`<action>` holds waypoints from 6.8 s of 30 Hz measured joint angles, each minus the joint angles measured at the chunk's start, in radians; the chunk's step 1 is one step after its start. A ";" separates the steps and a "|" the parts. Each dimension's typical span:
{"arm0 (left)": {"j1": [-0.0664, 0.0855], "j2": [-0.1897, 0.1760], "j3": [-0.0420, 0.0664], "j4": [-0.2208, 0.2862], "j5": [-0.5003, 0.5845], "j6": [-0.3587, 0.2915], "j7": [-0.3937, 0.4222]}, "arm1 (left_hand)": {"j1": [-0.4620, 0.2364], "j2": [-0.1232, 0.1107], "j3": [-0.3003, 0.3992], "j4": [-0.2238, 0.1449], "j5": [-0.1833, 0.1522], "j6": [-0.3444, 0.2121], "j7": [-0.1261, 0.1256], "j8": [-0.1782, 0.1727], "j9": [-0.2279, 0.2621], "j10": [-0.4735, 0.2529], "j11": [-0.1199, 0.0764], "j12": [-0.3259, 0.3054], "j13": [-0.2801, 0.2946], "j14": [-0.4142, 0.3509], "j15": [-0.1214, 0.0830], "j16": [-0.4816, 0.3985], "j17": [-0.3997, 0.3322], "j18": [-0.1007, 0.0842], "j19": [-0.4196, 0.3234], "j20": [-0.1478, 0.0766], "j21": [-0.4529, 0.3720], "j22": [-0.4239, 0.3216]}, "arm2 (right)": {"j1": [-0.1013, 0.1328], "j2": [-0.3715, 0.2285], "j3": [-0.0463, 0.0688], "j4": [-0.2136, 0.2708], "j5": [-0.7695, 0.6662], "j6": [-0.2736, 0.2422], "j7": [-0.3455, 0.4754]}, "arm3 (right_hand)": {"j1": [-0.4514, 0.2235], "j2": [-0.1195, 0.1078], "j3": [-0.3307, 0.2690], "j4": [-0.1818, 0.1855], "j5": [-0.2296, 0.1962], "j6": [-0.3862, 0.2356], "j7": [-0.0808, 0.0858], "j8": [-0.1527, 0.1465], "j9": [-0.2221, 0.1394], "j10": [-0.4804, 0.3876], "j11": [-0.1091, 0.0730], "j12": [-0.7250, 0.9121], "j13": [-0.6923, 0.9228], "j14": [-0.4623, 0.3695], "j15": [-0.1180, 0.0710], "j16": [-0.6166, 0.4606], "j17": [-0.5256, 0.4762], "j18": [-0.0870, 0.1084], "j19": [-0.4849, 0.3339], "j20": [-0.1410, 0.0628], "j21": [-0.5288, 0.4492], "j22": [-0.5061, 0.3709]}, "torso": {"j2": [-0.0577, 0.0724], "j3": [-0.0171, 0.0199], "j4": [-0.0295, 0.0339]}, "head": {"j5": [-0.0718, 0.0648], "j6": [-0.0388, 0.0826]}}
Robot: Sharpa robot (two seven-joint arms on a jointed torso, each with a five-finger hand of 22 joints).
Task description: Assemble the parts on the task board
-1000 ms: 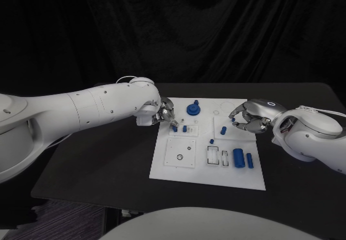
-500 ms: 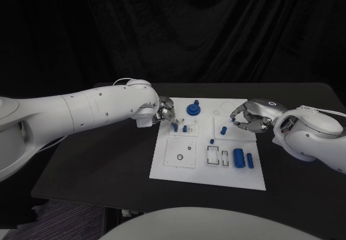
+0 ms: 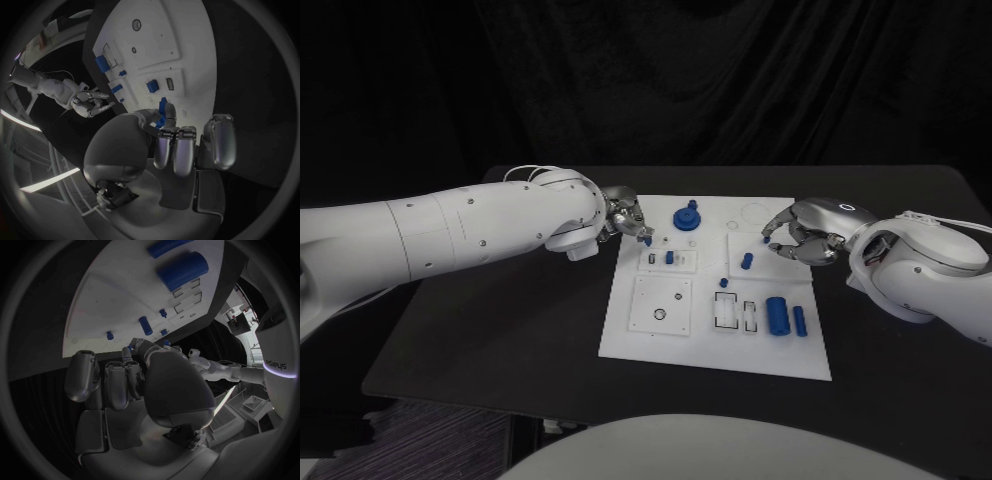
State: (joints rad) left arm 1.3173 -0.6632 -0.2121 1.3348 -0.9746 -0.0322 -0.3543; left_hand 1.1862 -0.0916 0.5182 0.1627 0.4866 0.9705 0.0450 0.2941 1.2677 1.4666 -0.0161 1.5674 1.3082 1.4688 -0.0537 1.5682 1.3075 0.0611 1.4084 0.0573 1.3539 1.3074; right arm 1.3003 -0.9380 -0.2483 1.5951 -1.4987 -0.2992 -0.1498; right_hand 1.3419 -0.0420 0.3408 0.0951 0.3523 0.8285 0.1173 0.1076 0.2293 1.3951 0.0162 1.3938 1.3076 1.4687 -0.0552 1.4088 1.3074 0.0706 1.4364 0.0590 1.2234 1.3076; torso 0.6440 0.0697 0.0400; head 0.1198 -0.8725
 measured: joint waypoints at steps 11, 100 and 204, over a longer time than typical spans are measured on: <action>-0.074 -0.057 -0.001 0.084 -0.147 -0.225 0.021 | -0.023 -0.004 0.023 -0.007 -0.012 0.007 0.000 0.000 0.008 0.000 0.000 0.000 0.000 -0.004 -0.004 0.000 0.000 0.000 0.004 -0.004 0.000 0.000 | 0.000 -0.004 0.000 0.004 0.003 0.000 0.000 | 0.000 0.000 0.000 0.000 0.000 0.000 0.000 0.000 -0.001 0.000 0.000 -0.004 0.000 0.000 0.000 0.000 0.000 0.000 0.000 0.000 0.000 0.000 | 0.000 -0.0002 0.0001 | -0.002 0.000; -0.189 -0.050 0.002 0.098 -0.231 -0.436 0.086 | -0.047 -0.012 0.059 -0.021 -0.021 0.027 -0.002 -0.004 0.009 -0.003 -0.010 0.000 0.000 -0.004 -0.011 0.000 0.000 0.000 0.011 -0.010 0.005 0.000 | 0.000 -0.006 0.000 0.006 0.005 0.006 -0.002 | 0.000 0.000 0.000 0.000 0.003 0.000 0.000 0.000 -0.003 -0.014 0.000 -0.018 0.000 0.000 0.000 0.000 0.000 0.000 0.000 0.000 0.000 0.000 | 0.001 -0.0004 -0.0003 | -0.004 0.000; -0.121 -0.020 0.000 0.087 -0.444 -0.418 0.790 | 0.436 0.046 -0.386 0.087 -0.288 -0.193 -0.079 -0.223 -0.861 -0.884 0.073 -1.172 -0.864 -0.190 0.041 -0.253 -0.187 0.030 -0.084 0.052 -0.092 0.001 | 0.028 -0.088 0.000 0.080 0.006 -0.161 0.122 | 0.030 -0.045 0.001 -0.024 -0.079 0.028 0.000 0.012 -0.020 -0.052 0.002 -0.057 -0.001 -0.004 0.004 0.000 0.000 -0.001 0.000 0.000 0.000 0.000 | 0.003 -0.0037 0.0046 | -0.042 0.000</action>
State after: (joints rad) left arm 1.1959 -0.6837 -0.2120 1.4222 -1.4191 -0.4506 0.4354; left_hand 1.6219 -0.0454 0.1324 0.2498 0.1983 0.7777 -0.0339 0.0713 0.4066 0.5830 0.0574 0.3949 0.4445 1.2785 -0.0125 1.3154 1.1205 0.0913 1.3247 0.1094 1.2622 1.3080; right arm 1.3283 -1.0256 -0.2483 1.6748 -1.4929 -0.4603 -0.0274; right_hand 1.3714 -0.0867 0.3421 0.0715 0.2733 0.8569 0.1173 0.1200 0.2093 1.3431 0.0180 1.3370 1.3068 1.4652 -0.0517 1.4089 1.3074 0.0701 1.4365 0.0589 1.2235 1.3073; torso 0.6471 0.0660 0.0446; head 0.0778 -0.8725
